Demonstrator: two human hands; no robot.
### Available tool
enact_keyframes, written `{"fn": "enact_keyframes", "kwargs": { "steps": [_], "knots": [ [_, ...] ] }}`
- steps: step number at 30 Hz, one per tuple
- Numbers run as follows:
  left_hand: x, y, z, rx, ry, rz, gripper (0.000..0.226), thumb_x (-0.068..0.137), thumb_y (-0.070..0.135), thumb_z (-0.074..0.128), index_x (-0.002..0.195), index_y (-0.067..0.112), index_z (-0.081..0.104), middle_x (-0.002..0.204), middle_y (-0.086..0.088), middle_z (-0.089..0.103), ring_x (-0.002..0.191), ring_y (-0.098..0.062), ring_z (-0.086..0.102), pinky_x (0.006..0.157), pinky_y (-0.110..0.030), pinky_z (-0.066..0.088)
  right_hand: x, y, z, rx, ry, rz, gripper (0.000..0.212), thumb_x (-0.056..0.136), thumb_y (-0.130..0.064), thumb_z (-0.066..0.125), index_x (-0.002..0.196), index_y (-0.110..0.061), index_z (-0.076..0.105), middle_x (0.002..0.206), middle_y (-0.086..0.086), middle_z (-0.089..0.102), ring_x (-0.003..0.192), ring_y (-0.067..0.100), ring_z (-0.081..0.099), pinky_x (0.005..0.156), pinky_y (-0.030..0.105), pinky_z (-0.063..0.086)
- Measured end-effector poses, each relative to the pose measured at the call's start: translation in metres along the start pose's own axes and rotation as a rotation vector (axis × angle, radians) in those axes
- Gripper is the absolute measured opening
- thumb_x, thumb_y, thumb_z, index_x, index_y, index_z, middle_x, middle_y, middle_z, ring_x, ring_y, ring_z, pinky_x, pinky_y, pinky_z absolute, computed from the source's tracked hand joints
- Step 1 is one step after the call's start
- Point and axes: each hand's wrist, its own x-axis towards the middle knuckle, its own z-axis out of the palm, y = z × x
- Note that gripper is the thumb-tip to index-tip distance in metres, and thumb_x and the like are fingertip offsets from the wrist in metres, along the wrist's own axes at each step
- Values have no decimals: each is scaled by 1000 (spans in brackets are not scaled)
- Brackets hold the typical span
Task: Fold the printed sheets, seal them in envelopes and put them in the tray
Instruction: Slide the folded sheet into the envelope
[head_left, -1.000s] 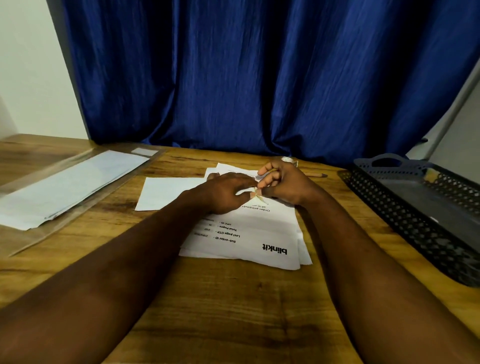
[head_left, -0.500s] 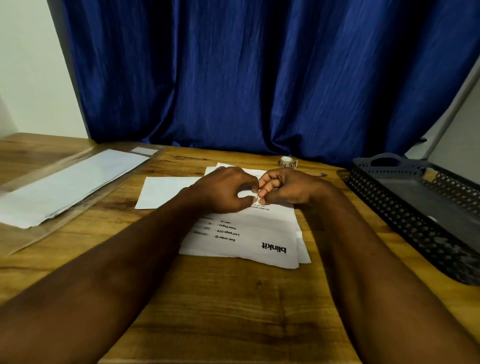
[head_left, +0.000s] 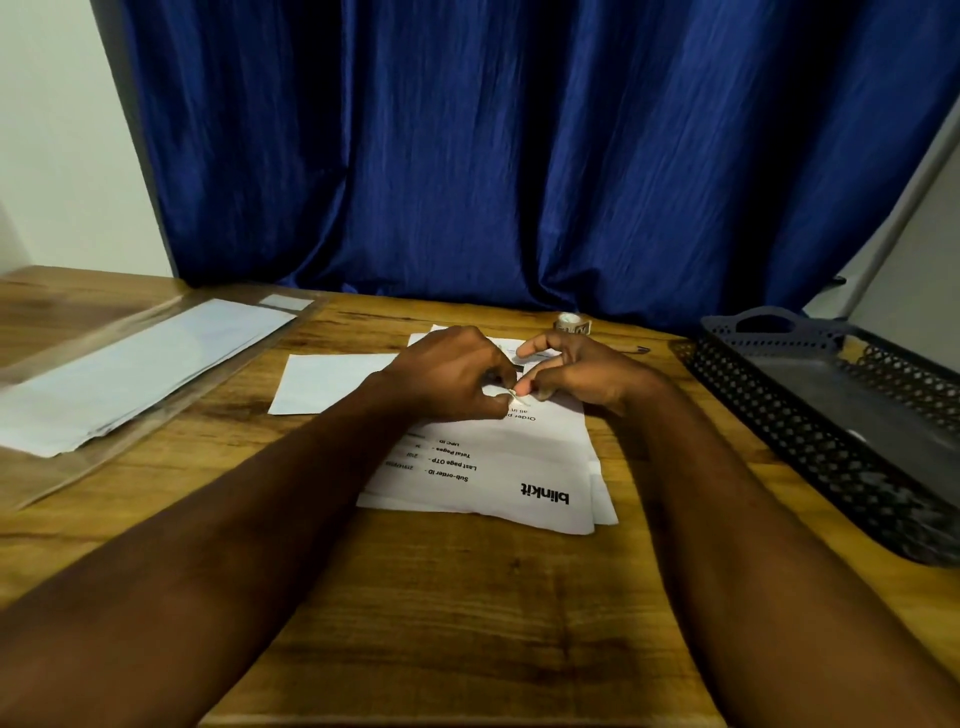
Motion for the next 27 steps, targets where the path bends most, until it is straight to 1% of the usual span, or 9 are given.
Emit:
{"fn": "enact_keyframes", "kwargs": {
  "steps": [3, 5, 8, 10, 12, 14, 18, 23, 27],
  "knots": [
    [-2, 7, -4, 62, 50, 26, 18, 90, 36, 64, 95, 27, 78, 76, 9, 64, 75, -16, 57, 58, -28, 35, -1, 2, 0, -11, -48, -55, 46, 85, 6, 78, 124, -16, 68, 108, 10, 81, 112, 27, 74, 96, 39, 60],
    [-2, 8, -5, 73, 77, 18, 15, 92, 27, 61, 84, 26, 73, 72, 5, 58, 69, -18, 50, 55, -29, 28, -4, 3, 1, -29, -56, -89, 47, 84, 14, 76, 123, -12, 68, 107, 8, 81, 105, 23, 75, 89, 37, 61],
    [-1, 4, -3, 52, 85, -3, 17, 92, 27, 58, 83, 21, 71, 79, 2, 67, 72, -20, 56, 59, -31, 32, -7, 4, 2, -22, -17, -117, 44, 81, 12, 82, 119, -5, 69, 105, 10, 81, 104, 26, 77, 92, 39, 63],
    [-1, -2, 1, 3, 64, -30, 23, 88, 40, 57, 91, 25, 73, 87, 6, 70, 81, -18, 62, 63, -31, 43, -6, 6, 4, -25, 0, -131, 39, 82, 8, 84, 116, -3, 69, 102, 10, 82, 104, 27, 78, 96, 44, 62],
    [-3, -10, 3, -40, 15, -88, 46, 78, 60, 54, 106, 28, 73, 100, 8, 73, 93, -16, 63, 76, -35, 54, -4, 7, 5, -54, 5, -138, 35, 82, 3, 86, 112, -5, 69, 100, 7, 82, 102, 22, 79, 101, 50, 60],
    [-7, -18, 0, -55, -22, -143, 62, 70, 69, 54, 113, 29, 72, 105, 10, 73, 97, -16, 62, 83, -38, 57, -4, 5, 6, -87, 6, -139, 33, 83, -1, 87, 110, -7, 70, 99, 4, 83, 102, 19, 79, 103, 51, 59],
    [-10, -23, -8, -84, -67, -193, 72, 62, 71, 59, 118, 30, 76, 117, 14, 74, 102, -10, 62, 91, -34, 56, -7, -2, 8, -130, 14, -128, 31, 83, -5, 88, 108, -9, 70, 97, 0, 83, 98, 12, 79, 103, 48, 58],
    [-7, -19, -10, -89, -38, -196, 47, 72, 48, 78, 115, 29, 80, 116, 16, 76, 107, -7, 64, 91, -29, 55, -9, -6, 10, -138, 30, -119, 28, 84, -8, 87, 107, -11, 72, 95, -1, 83, 98, 13, 79, 100, 47, 60],
    [-6, -17, -7, -46, 19, -168, 37, 78, 36, 77, 114, 29, 79, 109, 14, 77, 98, -7, 63, 77, -25, 49, -10, -5, 12, -163, 69, -174, 26, 83, -8, 85, 106, -12, 73, 96, 6, 82, 94, 16, 78, 92, 41, 63]
  ]
}}
